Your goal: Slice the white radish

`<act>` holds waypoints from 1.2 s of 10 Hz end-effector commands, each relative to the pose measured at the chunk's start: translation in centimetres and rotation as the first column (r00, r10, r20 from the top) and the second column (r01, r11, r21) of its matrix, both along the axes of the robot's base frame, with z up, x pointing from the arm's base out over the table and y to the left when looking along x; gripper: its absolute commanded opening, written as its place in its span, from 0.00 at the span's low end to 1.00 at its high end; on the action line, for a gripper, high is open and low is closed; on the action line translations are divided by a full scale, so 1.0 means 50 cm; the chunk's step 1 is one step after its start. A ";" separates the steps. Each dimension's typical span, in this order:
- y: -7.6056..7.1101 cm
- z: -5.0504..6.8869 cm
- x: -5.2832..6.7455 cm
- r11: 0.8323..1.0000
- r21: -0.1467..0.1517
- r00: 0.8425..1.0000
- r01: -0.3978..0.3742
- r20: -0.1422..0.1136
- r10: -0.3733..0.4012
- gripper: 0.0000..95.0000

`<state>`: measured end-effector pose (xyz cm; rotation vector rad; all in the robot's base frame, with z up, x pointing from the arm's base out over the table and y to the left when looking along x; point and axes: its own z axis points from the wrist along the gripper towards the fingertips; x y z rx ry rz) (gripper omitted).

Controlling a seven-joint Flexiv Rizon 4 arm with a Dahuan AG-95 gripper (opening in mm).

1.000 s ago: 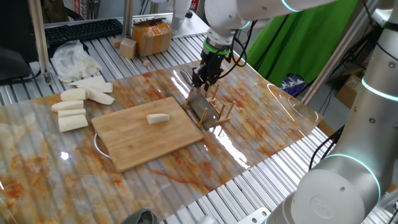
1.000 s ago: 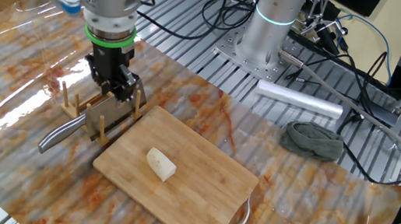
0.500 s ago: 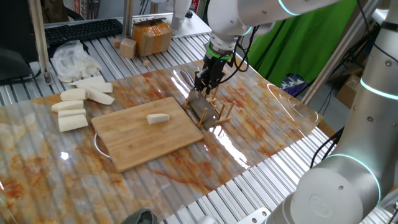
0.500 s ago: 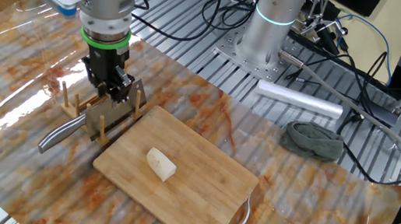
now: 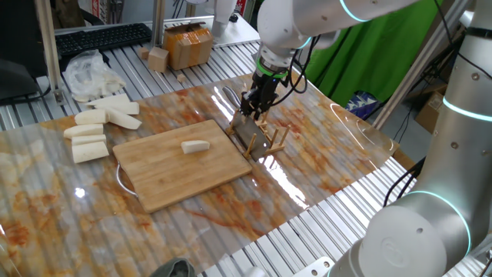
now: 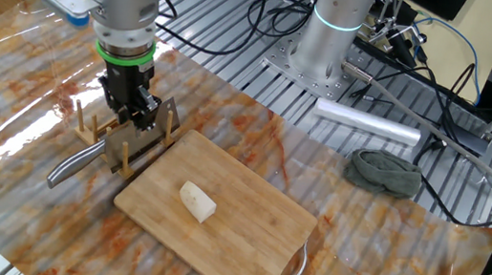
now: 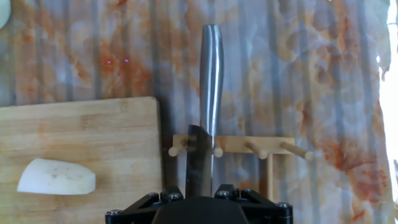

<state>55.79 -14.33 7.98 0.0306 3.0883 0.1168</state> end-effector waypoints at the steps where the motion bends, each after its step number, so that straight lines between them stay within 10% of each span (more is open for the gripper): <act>1: 0.001 -0.007 0.000 1.000 0.012 1.000 0.003 -0.004 -0.003 0.40; 10: -0.006 -0.064 0.005 0.996 0.085 1.000 0.006 0.006 -0.006 0.40; 11: -0.003 -0.068 0.005 0.996 0.088 1.000 0.008 0.007 -0.009 0.20; 12: -0.001 -0.071 0.006 0.996 0.092 1.000 0.008 0.006 -0.009 0.20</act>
